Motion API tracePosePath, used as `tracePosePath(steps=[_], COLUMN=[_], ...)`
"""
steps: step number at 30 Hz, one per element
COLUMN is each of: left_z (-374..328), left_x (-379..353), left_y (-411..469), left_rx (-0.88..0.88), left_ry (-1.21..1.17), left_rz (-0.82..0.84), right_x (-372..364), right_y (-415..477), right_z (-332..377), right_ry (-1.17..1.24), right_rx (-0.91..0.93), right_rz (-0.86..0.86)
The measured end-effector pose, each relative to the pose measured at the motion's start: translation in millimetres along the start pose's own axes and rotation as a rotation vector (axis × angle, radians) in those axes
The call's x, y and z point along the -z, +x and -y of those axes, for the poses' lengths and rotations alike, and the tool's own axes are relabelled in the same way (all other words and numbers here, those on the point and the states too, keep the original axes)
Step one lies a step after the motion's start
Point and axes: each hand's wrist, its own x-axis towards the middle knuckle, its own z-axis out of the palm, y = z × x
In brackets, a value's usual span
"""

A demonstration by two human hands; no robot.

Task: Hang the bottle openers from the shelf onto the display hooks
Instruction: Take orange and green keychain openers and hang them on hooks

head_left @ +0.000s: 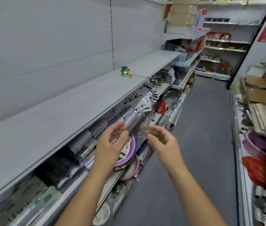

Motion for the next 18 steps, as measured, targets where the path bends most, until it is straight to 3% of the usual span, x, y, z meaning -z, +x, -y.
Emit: tracePosePath(steps=[9, 18], left_z=[17, 22], left_x=[-120, -138], left_y=[186, 350], left_rx=[0.035, 0.013], left_ry=[0.092, 0.168], left_rz=[-0.114, -0.332], right_x=[79, 69], right_y=[228, 417], right_z=[-20, -24], right_ry=[0.009, 0.013], right_rx=[0.007, 0.022], right_rz=[0.139, 0.279])
